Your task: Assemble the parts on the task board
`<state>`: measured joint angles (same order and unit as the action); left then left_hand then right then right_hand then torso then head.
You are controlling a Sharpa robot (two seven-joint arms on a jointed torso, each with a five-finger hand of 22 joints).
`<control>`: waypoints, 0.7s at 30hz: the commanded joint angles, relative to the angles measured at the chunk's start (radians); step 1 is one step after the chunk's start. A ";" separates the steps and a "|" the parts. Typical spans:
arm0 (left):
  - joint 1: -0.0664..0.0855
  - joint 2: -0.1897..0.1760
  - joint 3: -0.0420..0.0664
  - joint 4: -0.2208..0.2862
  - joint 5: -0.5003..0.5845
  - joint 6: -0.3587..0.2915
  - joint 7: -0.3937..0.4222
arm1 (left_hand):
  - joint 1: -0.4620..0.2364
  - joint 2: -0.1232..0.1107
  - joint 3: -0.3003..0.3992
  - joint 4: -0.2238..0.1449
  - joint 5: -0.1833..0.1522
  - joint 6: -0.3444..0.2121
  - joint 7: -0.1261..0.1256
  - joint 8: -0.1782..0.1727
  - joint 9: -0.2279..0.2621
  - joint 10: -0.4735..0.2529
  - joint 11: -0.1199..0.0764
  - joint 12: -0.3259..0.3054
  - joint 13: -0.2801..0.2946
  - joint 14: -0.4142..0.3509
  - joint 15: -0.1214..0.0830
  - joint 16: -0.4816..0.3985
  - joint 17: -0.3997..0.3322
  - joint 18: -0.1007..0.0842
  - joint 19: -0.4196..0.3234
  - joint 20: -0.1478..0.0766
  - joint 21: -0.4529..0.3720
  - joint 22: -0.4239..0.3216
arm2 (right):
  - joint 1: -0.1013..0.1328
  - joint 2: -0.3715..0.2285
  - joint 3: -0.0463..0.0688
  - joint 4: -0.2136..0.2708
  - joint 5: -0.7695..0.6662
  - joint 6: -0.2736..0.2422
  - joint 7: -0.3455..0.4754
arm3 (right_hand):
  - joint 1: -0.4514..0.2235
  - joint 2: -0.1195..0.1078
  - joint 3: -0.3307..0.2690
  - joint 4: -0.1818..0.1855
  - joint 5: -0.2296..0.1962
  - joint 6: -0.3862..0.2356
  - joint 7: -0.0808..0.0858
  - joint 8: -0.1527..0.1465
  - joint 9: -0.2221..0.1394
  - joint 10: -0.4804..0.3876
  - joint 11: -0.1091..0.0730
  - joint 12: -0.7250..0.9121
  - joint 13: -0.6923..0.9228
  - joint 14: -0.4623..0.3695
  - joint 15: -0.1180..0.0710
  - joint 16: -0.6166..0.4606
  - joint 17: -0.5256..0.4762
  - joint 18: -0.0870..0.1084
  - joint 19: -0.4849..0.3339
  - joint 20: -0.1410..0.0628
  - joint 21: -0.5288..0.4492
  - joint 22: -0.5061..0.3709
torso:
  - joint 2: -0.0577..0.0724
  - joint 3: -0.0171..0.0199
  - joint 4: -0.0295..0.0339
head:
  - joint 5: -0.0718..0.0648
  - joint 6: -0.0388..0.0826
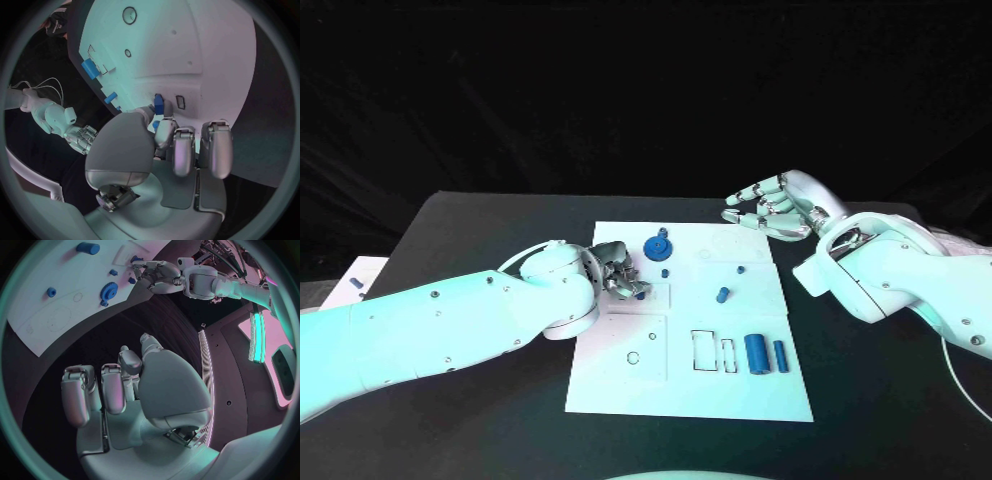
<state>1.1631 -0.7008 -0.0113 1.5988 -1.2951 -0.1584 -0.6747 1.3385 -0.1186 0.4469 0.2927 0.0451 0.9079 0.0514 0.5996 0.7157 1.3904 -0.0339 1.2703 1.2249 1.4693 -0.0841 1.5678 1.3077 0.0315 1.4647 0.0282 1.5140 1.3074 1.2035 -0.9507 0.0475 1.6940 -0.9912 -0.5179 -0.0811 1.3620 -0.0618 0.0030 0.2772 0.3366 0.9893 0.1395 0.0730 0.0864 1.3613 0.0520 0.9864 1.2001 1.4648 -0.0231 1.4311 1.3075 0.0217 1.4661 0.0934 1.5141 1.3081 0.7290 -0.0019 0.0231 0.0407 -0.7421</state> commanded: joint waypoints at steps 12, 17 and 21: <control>-0.006 0.000 -0.005 0.002 0.009 0.069 -0.018 | -0.005 -0.015 0.124 -0.114 0.002 0.013 -0.018 0.004 -0.001 0.000 -0.002 -0.008 -0.005 0.102 -0.004 0.003 0.263 -0.007 0.048 -0.006 -0.003 0.165 | -0.001 -0.001 0.000 0.000 -0.001 0.012 0.011 | 0.002 0.011 -0.007 0.001 0.005 0.008 -0.001 0.001 0.002 -0.006 -0.002 -0.005 -0.001 0.063 0.002 -0.006 0.060 0.008 0.018 -0.003 -0.008 0.154 | 0.000 -0.0001 -0.0011 | -0.004 -0.004; -0.006 0.002 -0.005 0.000 0.013 0.070 -0.018 | -0.019 -0.022 0.118 -0.108 0.002 0.023 -0.020 0.005 -0.002 0.003 -0.003 -0.006 -0.003 0.102 -0.005 0.003 0.263 -0.007 0.048 -0.007 -0.003 0.166 | -0.001 -0.001 0.000 0.001 -0.001 0.011 0.011 | 0.002 0.011 -0.007 0.001 0.005 0.008 -0.001 0.001 0.002 -0.006 -0.002 -0.006 -0.001 0.063 0.002 -0.006 0.059 0.008 0.017 -0.003 -0.008 0.154 | 0.001 0.0003 -0.0005 | -0.005 -0.003; -0.005 0.003 -0.005 -0.005 0.021 0.072 -0.018 | -0.034 -0.028 0.106 -0.102 0.002 0.034 -0.023 0.007 -0.002 0.004 -0.005 -0.004 -0.001 0.102 -0.007 0.003 0.263 -0.007 0.048 -0.008 -0.003 0.166 | -0.001 -0.001 0.000 0.002 0.000 0.011 0.011 | 0.002 0.011 -0.007 0.001 0.005 0.008 -0.001 0.001 0.002 -0.006 -0.002 -0.006 -0.001 0.063 0.002 -0.006 0.059 0.008 0.017 -0.003 -0.008 0.154 | 0.001 0.0011 -0.0008 | -0.006 -0.003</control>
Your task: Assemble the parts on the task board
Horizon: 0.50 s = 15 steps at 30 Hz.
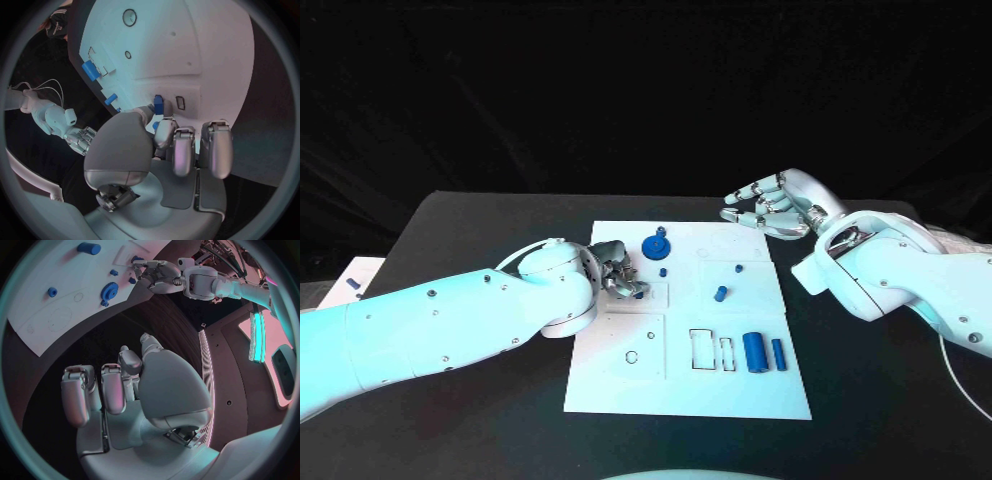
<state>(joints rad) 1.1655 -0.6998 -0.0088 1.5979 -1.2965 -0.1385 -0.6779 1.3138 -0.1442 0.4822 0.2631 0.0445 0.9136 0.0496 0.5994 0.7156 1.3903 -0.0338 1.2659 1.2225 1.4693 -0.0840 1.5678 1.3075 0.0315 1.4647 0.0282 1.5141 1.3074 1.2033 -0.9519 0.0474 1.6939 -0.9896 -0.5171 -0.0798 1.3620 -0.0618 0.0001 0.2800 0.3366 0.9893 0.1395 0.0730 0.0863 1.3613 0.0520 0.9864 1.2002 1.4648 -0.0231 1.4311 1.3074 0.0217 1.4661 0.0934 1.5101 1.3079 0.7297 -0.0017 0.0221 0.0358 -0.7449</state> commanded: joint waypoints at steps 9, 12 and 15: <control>-0.007 0.006 -0.007 -0.017 0.048 0.066 -0.024 | -0.041 -0.008 0.052 -0.055 0.004 0.038 -0.024 0.004 -0.004 0.003 -0.008 -0.003 -0.001 0.102 -0.009 0.003 0.263 -0.006 0.047 -0.009 -0.005 0.164 | 0.000 -0.001 0.000 0.009 -0.001 0.010 0.011 | 0.002 0.011 -0.005 -0.001 0.006 0.008 -0.001 0.001 0.002 -0.007 -0.002 -0.008 -0.003 0.062 0.002 -0.007 0.059 0.009 0.016 -0.003 -0.005 0.152 | 0.000 0.0010 0.0000 | -0.001 0.001; -0.007 0.008 -0.007 -0.022 0.051 0.069 -0.024 | -0.061 -0.013 0.044 -0.046 0.006 0.045 -0.026 0.003 -0.006 0.005 -0.009 -0.001 0.001 0.102 -0.010 0.003 0.263 -0.007 0.048 -0.010 -0.005 0.165 | 0.000 -0.001 0.000 0.011 -0.001 0.011 0.010 | 0.002 0.012 -0.006 -0.001 0.008 0.008 -0.001 0.000 0.002 -0.008 -0.002 -0.009 -0.004 0.062 0.002 -0.009 0.057 0.009 0.014 -0.003 -0.006 0.150 | 0.000 0.0006 -0.0005 | -0.001 0.000; -0.007 0.010 -0.007 -0.025 0.052 0.073 -0.025 | -0.078 -0.018 0.037 -0.038 0.006 0.051 -0.027 0.003 -0.006 0.008 -0.010 0.002 0.005 0.102 -0.011 0.003 0.263 -0.007 0.049 -0.010 -0.004 0.167 | 0.000 -0.001 0.000 0.013 -0.001 0.012 0.010 | 0.002 0.013 -0.007 -0.001 0.010 0.007 -0.001 0.000 0.001 -0.008 -0.002 -0.009 -0.004 0.062 0.002 -0.008 0.057 0.009 0.014 -0.003 -0.006 0.150 | 0.000 0.0002 -0.0003 | -0.001 -0.001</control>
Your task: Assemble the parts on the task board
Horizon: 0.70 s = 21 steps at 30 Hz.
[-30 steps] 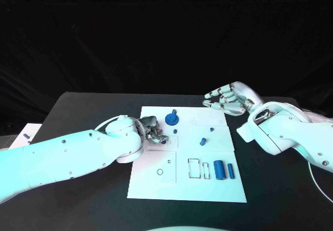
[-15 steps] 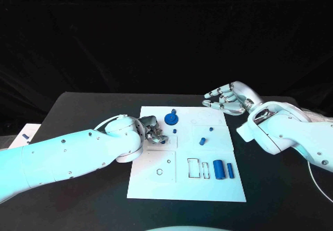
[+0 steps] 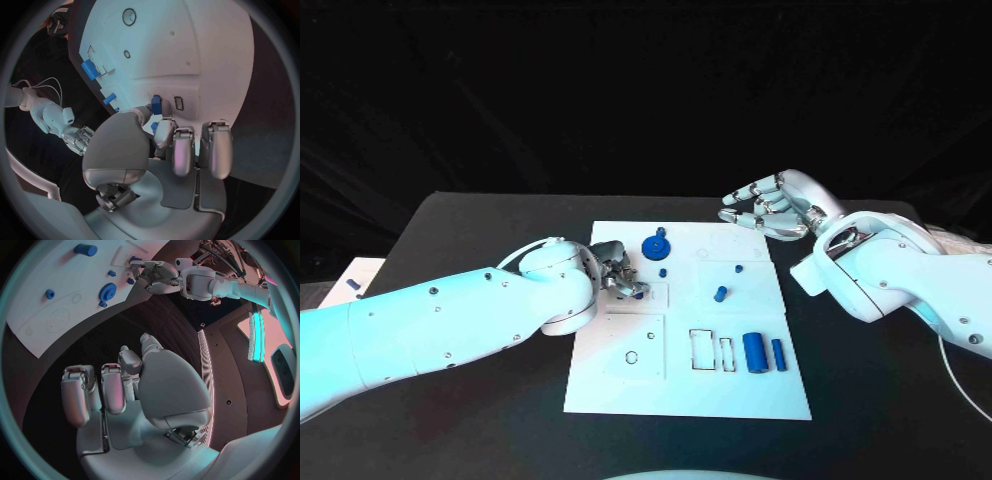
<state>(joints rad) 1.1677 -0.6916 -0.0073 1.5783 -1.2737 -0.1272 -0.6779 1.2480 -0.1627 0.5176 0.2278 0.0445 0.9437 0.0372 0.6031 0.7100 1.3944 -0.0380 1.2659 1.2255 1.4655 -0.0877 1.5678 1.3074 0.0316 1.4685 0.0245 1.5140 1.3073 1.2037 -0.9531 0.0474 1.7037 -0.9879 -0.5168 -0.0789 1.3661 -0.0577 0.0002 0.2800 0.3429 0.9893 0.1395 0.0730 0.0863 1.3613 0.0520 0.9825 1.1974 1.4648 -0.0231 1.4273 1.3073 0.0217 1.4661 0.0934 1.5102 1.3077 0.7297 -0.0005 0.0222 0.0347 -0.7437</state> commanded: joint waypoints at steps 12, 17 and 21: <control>-0.009 0.011 -0.008 -0.021 0.031 0.069 -0.029 | -0.044 -0.009 -0.015 0.013 0.006 0.039 -0.020 0.004 0.001 0.011 -0.010 0.009 0.010 0.105 -0.010 0.003 0.263 -0.008 0.048 -0.009 -0.002 0.171 | 0.000 0.007 0.000 0.000 0.002 0.020 0.008 | -0.002 0.009 -0.008 -0.001 0.008 0.007 0.000 0.000 0.001 -0.008 -0.001 -0.004 -0.001 0.062 0.002 -0.004 0.059 0.009 0.015 -0.003 -0.006 0.151 | -0.001 -0.0019 0.0023 | -0.004 -0.003; -0.008 0.014 -0.008 -0.027 0.031 0.077 -0.032 | -0.055 -0.011 -0.022 0.020 0.006 0.043 -0.022 0.006 0.002 0.014 -0.011 0.013 0.013 0.105 -0.011 0.003 0.263 -0.008 0.048 -0.010 -0.001 0.172 | 0.000 0.008 0.000 0.002 0.002 0.020 0.007 | -0.003 0.010 -0.009 0.000 0.011 0.006 0.000 -0.001 0.001 -0.009 -0.001 -0.007 -0.002 0.062 0.002 -0.006 0.056 0.009 0.013 -0.003 -0.007 0.149 | -0.001 -0.0021 0.0015 | -0.004 -0.003; -0.008 0.016 -0.008 -0.030 0.031 0.082 -0.034 | -0.062 -0.012 -0.027 0.025 0.006 0.047 -0.023 0.008 0.004 0.016 -0.012 0.015 0.015 0.105 -0.012 0.003 0.263 -0.009 0.050 -0.010 0.000 0.174 | 0.000 0.007 0.000 0.003 0.002 0.020 0.007 | -0.003 0.010 -0.009 0.000 0.011 0.006 0.000 -0.001 0.001 -0.009 -0.001 -0.007 -0.002 0.062 0.002 -0.006 0.056 0.009 0.013 -0.003 -0.007 0.149 | -0.001 -0.0019 0.0013 | -0.003 -0.003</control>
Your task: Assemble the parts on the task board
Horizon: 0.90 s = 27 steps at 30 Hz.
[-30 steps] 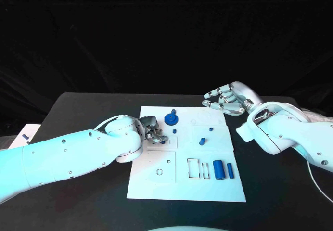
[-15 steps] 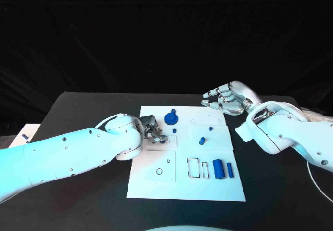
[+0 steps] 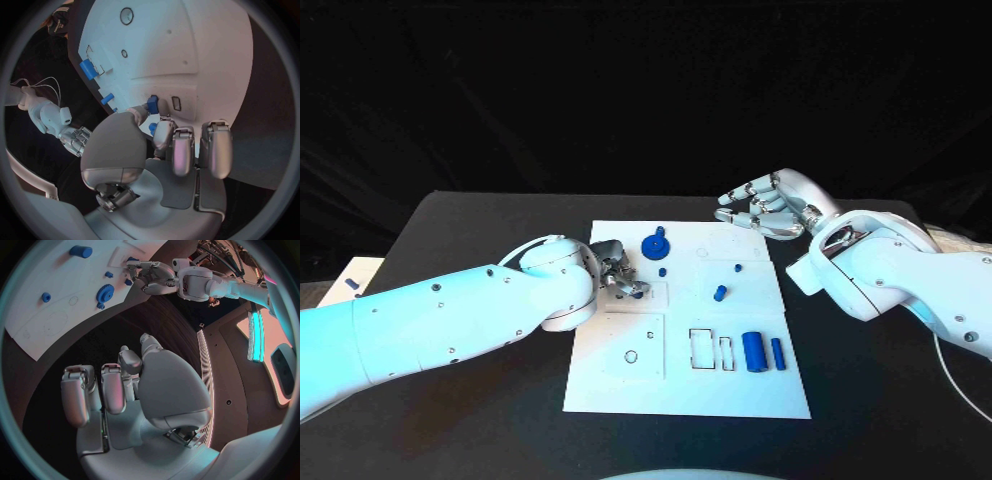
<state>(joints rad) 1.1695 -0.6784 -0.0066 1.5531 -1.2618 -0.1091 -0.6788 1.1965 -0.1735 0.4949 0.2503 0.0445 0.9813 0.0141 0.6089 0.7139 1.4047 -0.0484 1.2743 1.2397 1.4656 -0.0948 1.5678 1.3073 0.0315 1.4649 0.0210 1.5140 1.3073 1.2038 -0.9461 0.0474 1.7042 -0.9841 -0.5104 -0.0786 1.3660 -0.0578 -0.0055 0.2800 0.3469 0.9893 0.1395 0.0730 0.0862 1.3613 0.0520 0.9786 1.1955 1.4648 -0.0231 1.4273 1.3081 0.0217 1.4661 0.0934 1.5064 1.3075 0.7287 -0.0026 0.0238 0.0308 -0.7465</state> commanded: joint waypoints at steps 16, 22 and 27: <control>-0.008 0.014 -0.008 -0.017 0.020 0.078 -0.041 | -0.075 -0.004 -0.034 0.039 0.007 0.015 -0.002 0.012 0.007 0.012 -0.005 0.014 0.010 0.105 -0.009 0.003 0.263 -0.012 0.063 -0.011 0.008 0.189 | 0.000 -0.004 0.000 0.006 -0.002 0.012 0.006 | 0.007 0.004 -0.010 -0.007 0.007 0.005 0.000 -0.001 0.001 -0.011 -0.002 -0.008 -0.004 0.061 0.002 -0.008 0.053 0.010 0.011 -0.003 -0.005 0.147 | 0.000 0.0006 -0.0001 | 0.001 0.002; -0.008 0.017 -0.008 -0.021 0.021 0.087 -0.042 | -0.103 0.000 -0.040 0.041 0.007 0.018 -0.003 0.015 0.010 0.016 -0.005 0.020 0.016 0.105 -0.010 0.003 0.263 -0.013 0.065 -0.012 0.010 0.193 | 0.000 -0.006 0.000 0.006 0.001 0.014 0.007 | 0.007 0.004 -0.010 -0.007 0.006 0.005 0.000 -0.001 0.001 -0.012 -0.002 -0.010 -0.006 0.061 0.002 -0.010 0.050 0.010 0.011 -0.003 -0.006 0.146 | 0.000 -0.0004 -0.0004 | 0.002 0.006; -0.008 0.021 -0.008 -0.026 0.021 0.091 -0.043 | -0.122 0.003 -0.043 0.042 0.007 0.020 -0.004 0.018 0.011 0.018 -0.006 0.024 0.020 0.105 -0.010 0.003 0.263 -0.014 0.067 -0.012 0.012 0.196 | 0.000 -0.007 0.000 0.007 0.001 0.015 0.007 | 0.007 0.005 -0.010 -0.007 0.006 0.005 0.000 -0.001 0.001 -0.013 -0.002 -0.011 -0.006 0.060 0.002 -0.011 0.049 0.011 0.010 -0.003 -0.006 0.145 | 0.000 0.0002 0.0006 | 0.002 0.006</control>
<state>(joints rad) 1.1734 -0.6628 -0.0051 1.5292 -1.2620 -0.0816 -0.6857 1.0839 -0.1721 0.4562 0.2886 0.0450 0.9974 0.0087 0.6292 0.7238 1.4166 -0.0533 1.2935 1.2592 1.4692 -0.0984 1.5678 1.3080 0.0313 1.4648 0.0138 1.5225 1.3080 1.2038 -0.9530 0.0473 1.7088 -0.9811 -0.5081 -0.0789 1.3660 -0.0578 -0.0107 0.2746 0.3523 0.9893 0.1395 0.0730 0.0862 1.3540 0.0521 0.9748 1.1906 1.4647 -0.0231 1.4195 1.3078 0.0217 1.4661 0.0934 1.5064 1.3073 0.7290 -0.0020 0.0236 0.0329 -0.7402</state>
